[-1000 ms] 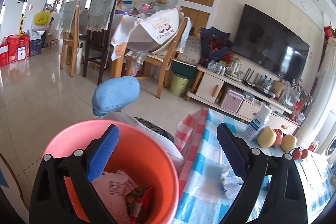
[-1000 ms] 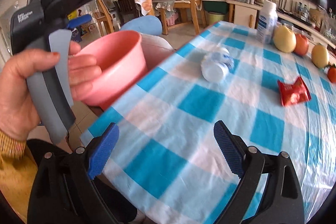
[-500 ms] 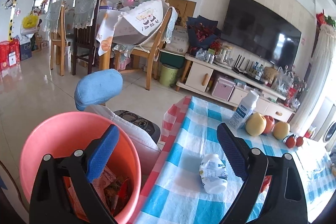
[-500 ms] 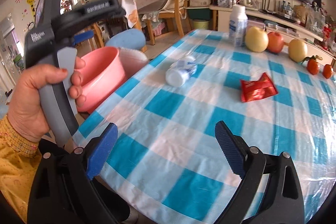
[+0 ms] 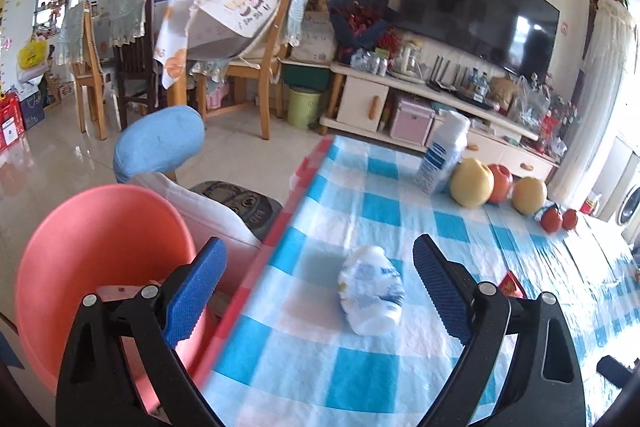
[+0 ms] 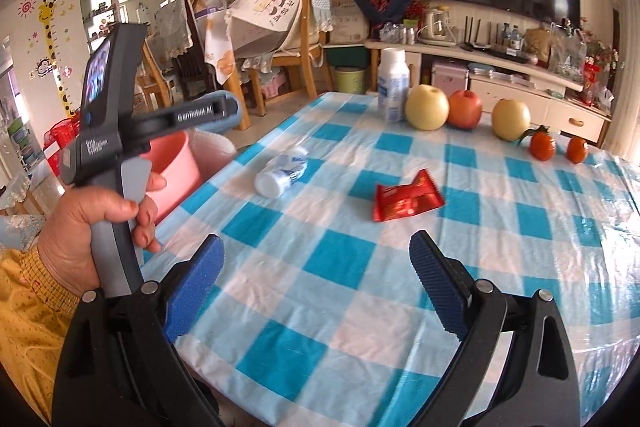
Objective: Collect trash
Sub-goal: 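Move both tools back over the table toward the white bottle and red wrapper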
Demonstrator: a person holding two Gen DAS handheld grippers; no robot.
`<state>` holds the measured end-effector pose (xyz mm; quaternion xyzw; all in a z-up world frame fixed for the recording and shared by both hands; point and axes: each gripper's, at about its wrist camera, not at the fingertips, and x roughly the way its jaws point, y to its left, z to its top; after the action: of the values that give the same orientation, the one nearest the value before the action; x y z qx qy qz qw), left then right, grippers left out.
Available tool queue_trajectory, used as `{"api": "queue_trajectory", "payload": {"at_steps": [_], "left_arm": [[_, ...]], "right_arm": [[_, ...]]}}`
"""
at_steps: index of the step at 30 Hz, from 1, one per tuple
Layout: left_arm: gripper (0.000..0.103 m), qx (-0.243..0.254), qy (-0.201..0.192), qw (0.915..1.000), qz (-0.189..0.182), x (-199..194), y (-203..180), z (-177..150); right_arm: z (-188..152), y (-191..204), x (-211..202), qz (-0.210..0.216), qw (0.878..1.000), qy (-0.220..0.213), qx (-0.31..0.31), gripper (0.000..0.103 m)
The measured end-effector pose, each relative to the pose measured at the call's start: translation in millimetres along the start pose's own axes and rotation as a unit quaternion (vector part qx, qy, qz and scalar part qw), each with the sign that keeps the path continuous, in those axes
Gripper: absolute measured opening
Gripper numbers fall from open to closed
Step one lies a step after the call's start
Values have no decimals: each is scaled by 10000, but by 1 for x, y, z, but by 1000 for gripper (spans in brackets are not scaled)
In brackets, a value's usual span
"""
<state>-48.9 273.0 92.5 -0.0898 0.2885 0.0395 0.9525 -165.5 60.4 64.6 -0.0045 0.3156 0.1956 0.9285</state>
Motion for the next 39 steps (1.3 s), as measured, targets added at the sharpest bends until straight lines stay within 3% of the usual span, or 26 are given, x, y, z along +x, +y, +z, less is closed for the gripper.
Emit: {"api": "queue_trajectory", "payload": {"at_steps": [11, 22, 30, 39], "left_arm": [[93, 197, 482, 9979, -385, 9, -36, -15], [93, 472, 891, 9942, -383, 29, -51, -26], [93, 369, 1164, 9915, -449, 44, -46, -27], [93, 263, 1393, 9879, -631, 60, -52, -27]], "right_arm": [[1, -39, -8, -166, 9996, 24, 234, 94], [-5, -72, 11, -369, 9976, 342, 468, 94], [-6, -86, 35, -256, 9955, 709, 573, 94], [2, -101, 55, -137, 9954, 767, 559, 94]]}}
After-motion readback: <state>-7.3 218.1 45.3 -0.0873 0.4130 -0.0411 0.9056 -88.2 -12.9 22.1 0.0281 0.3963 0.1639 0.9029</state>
